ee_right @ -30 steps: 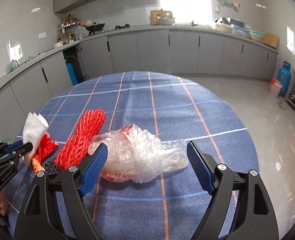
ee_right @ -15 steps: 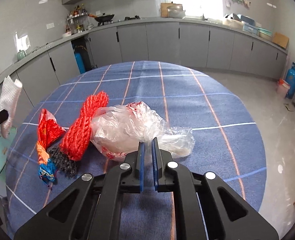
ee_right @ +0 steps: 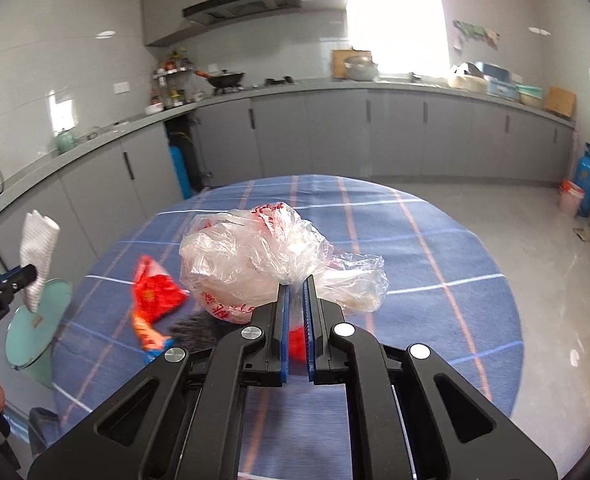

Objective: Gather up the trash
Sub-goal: 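Carry the white wipe and red-printed bag over the teal bin with both grippers, then open both grippers to drop the wipe and bag into the bin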

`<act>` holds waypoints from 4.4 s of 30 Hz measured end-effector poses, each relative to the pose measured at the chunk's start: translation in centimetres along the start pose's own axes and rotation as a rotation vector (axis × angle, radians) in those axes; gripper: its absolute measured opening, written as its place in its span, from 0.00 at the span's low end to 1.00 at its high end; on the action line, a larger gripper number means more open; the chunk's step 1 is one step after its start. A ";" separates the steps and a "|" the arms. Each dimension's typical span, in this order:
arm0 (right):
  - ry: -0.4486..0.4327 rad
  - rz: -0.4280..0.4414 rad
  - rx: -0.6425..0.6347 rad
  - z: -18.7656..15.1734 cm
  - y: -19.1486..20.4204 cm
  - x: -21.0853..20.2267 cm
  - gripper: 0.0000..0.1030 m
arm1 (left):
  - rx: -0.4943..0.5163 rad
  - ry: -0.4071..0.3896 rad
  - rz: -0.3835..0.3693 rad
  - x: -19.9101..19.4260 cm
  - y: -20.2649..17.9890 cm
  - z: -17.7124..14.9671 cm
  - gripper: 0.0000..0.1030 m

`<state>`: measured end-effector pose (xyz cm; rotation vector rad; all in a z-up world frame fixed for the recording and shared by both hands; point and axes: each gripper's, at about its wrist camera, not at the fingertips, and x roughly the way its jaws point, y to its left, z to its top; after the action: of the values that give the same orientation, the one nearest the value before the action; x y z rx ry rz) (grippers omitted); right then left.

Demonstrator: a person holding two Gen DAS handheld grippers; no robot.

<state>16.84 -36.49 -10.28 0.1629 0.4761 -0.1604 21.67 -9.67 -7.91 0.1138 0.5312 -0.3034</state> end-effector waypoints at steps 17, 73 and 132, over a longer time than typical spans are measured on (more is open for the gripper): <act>-0.010 0.209 -0.117 0.8 9.8 2.6 0.07 | -0.102 0.010 0.138 -2.1 6.1 -1.9 0.13; -0.009 0.523 -0.363 1.1 29.2 6.8 0.07 | -0.254 0.012 0.414 -6.4 17.9 -4.2 0.14; 0.026 0.543 -0.403 -0.3 29.5 7.9 0.36 | -0.260 0.049 0.388 -5.1 17.9 -5.0 0.49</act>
<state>29.27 -8.60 -10.75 -0.1043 0.4654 0.4681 20.68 9.51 -9.04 -0.0292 0.5805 0.1480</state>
